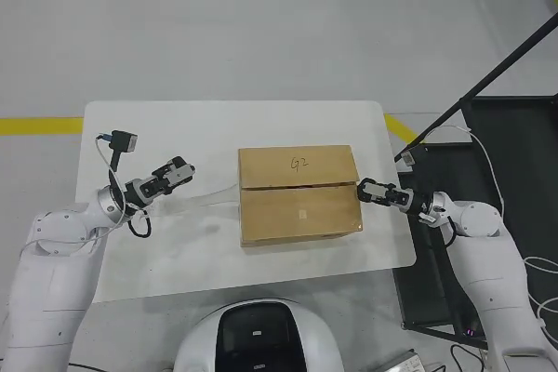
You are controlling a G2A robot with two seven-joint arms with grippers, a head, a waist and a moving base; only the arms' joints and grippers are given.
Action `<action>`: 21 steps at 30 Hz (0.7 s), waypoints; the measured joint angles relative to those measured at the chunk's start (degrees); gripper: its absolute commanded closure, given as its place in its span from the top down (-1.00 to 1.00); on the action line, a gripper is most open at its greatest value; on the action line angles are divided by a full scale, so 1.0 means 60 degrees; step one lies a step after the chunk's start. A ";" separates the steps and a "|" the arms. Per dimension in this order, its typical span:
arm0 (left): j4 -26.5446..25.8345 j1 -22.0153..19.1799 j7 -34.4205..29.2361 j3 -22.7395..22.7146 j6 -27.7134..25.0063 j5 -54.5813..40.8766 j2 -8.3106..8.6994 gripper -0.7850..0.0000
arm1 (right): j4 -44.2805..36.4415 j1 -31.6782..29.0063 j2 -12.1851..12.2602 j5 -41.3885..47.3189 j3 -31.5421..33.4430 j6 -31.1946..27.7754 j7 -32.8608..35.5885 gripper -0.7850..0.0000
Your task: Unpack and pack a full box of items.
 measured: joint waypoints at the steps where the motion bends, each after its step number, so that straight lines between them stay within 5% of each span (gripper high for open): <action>1: 0.0000 0.0000 0.0000 0.0000 0.0000 0.0000 0.0000 1.00 | 0.0000 0.0000 0.0000 0.0000 0.0000 0.0000 0.0000 1.00; 21: 0.0000 0.0000 0.0000 0.0000 0.0000 0.0000 0.0000 1.00 | -0.0321 -0.0111 0.0006 -0.0018 -0.0058 0.0099 -0.0060 1.00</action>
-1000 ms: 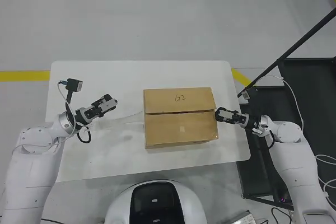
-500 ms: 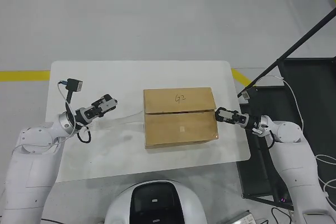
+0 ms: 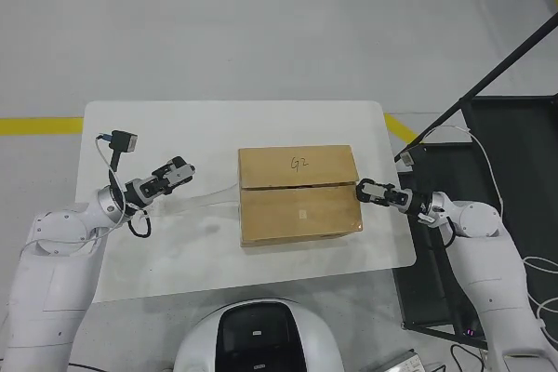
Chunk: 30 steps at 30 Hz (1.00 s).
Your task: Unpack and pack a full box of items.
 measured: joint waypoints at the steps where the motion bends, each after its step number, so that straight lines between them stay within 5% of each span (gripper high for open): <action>1: 0.0000 0.0000 0.0000 0.0000 0.0000 0.0000 0.0000 1.00 | -0.0122 -0.0038 0.0022 0.0001 0.0034 0.0012 0.0065 1.00; 8: 0.0000 0.0000 0.0000 0.0000 0.0000 0.0000 0.0000 1.00 | 0.0231 0.0066 0.0212 -0.0902 0.0427 -0.0315 -0.0159 1.00; 21: 0.0000 0.0000 0.0000 0.0000 0.0000 0.0000 0.0000 1.00 | 0.1589 0.0829 0.0171 -0.1095 -0.0729 -0.0647 -0.0490 1.00; 30: 0.0000 0.0000 0.0000 0.0000 0.0000 0.0000 0.0000 1.00 | 0.1101 0.0771 0.0386 0.0132 -0.1385 -0.0082 0.0076 1.00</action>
